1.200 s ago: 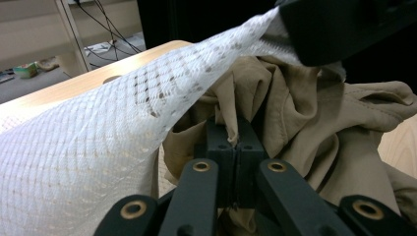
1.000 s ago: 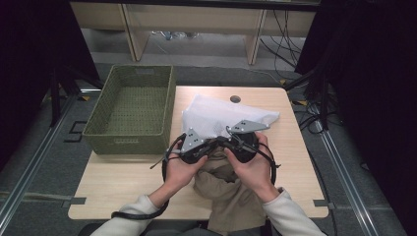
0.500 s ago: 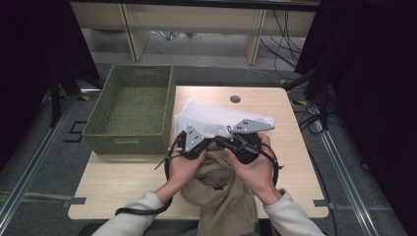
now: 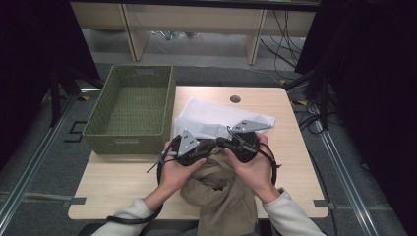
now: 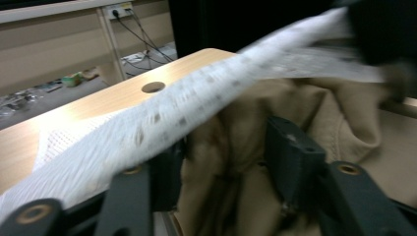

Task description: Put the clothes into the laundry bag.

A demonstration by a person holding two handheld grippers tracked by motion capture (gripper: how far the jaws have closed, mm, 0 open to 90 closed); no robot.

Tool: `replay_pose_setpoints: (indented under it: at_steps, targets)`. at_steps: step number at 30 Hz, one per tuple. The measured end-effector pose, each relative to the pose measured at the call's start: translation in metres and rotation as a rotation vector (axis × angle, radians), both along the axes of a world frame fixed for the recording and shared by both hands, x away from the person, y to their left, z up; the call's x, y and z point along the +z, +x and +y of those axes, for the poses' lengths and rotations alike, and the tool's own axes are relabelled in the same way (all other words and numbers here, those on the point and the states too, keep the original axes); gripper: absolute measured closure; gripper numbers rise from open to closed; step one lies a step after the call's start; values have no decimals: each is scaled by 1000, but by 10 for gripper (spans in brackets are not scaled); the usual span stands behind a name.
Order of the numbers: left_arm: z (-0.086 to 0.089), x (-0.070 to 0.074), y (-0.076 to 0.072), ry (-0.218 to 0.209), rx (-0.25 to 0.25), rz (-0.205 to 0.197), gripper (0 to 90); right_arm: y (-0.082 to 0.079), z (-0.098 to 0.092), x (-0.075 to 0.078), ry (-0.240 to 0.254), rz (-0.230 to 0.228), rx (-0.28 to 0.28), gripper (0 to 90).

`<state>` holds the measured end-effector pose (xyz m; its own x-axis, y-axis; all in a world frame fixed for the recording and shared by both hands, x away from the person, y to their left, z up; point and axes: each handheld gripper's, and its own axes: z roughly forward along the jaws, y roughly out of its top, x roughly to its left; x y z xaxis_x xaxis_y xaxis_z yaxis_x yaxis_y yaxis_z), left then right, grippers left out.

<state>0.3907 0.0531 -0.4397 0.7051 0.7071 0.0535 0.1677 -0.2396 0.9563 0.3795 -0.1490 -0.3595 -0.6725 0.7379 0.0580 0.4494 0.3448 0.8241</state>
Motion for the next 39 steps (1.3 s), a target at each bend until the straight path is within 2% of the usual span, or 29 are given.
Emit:
replay_pose_setpoints:
  at_steps: [1, 2, 3, 5, 6, 7, 8, 12, 14, 15, 18, 20, 21, 22, 24, 25, 28, 29, 30, 32, 34, 35, 37, 38, 39]
  targets:
    - [3, 1, -5, -8, -7, 3, 438, 2, -1, 0, 0, -13, 14, 900]
    - [6, 2, -8, -1, -13, 3, 420, 2, -2, 1, -11, -24, -1, 900]
    - [10, 4, -13, -6, -23, 3, 410, 2, -2, 1, 0, -6, -6, 900]
    - [16, 6, -21, 2, -41, 6, 377, 3, -4, 2, -6, -12, -7, 900]
    - [18, 6, -24, -2, -51, 14, 367, 2, -3, 2, 5, 6, -22, 900]
    - [19, 5, -28, -2, -67, 36, 346, 2, -3, 2, 5, 6, -22, 900]
    - [21, 4, -32, 10, -83, 53, 324, 2, -3, 1, 5, 5, -21, 900]
    - [15, -5, -42, 84, -140, 64, 253, 2, -1, 1, -3, -2, -9, 900]
    - [10, -13, -40, 121, -149, 84, 240, 2, -1, 1, -13, -12, -3, 900]
    - [6, -17, -38, 137, -155, 90, 236, 1, 1, 0, -3, 6, -8, 900]
    - [-4, -30, -32, 195, -152, 96, 228, 3, 0, 0, -6, -6, 9, 900]
    - [-9, -36, -29, 239, -143, 90, 252, 2, 0, -1, -7, 6, -4, 900]
    - [-10, -39, -27, 260, -147, 99, 277, 3, 1, -2, -4, -3, 1, 900]
    - [-11, -40, -26, 264, -147, 99, 330, 3, 1, -3, 7, 18, -1, 900]
    - [-15, -43, -27, 269, -153, 101, 441, 3, 0, -3, -11, 22, 0, 900]
    - [-15, -43, -27, 307, -157, 91, 491, 4, 0, -3, -13, 23, 1, 900]
    - [-15, -44, -23, 337, -153, 86, 679, 2, 2, -3, -10, 29, 2, 900]
    - [-15, -44, -21, 322, -159, 99, 762, 4, 3, -4, -8, 9, 25, 900]
    - [-15, -43, -20, 300, -161, 111, 804, 1, 4, -3, 0, 33, 12, 900]
    - [-13, -41, -18, 289, -152, 120, 850, 1, 4, -2, -14, 15, 25, 900]
    - [-11, -37, -16, 262, -139, 107, 866, 0, 4, -1, -8, 20, 24, 900]
    - [-11, -34, -16, 225, -122, 94, 870, 0, 4, -1, -8, 20, 24, 900]
    - [-10, -29, -16, 196, -102, 79, 874, 1, 4, -2, -5, 5, 27, 900]
    - [-7, -23, -15, 188, -92, 48, 875, 0, 4, -1, 9, 23, 21, 900]
    - [-6, -19, -15, 161, -73, 49, 876, 1, 3, 0, -1, 8, 18, 900]
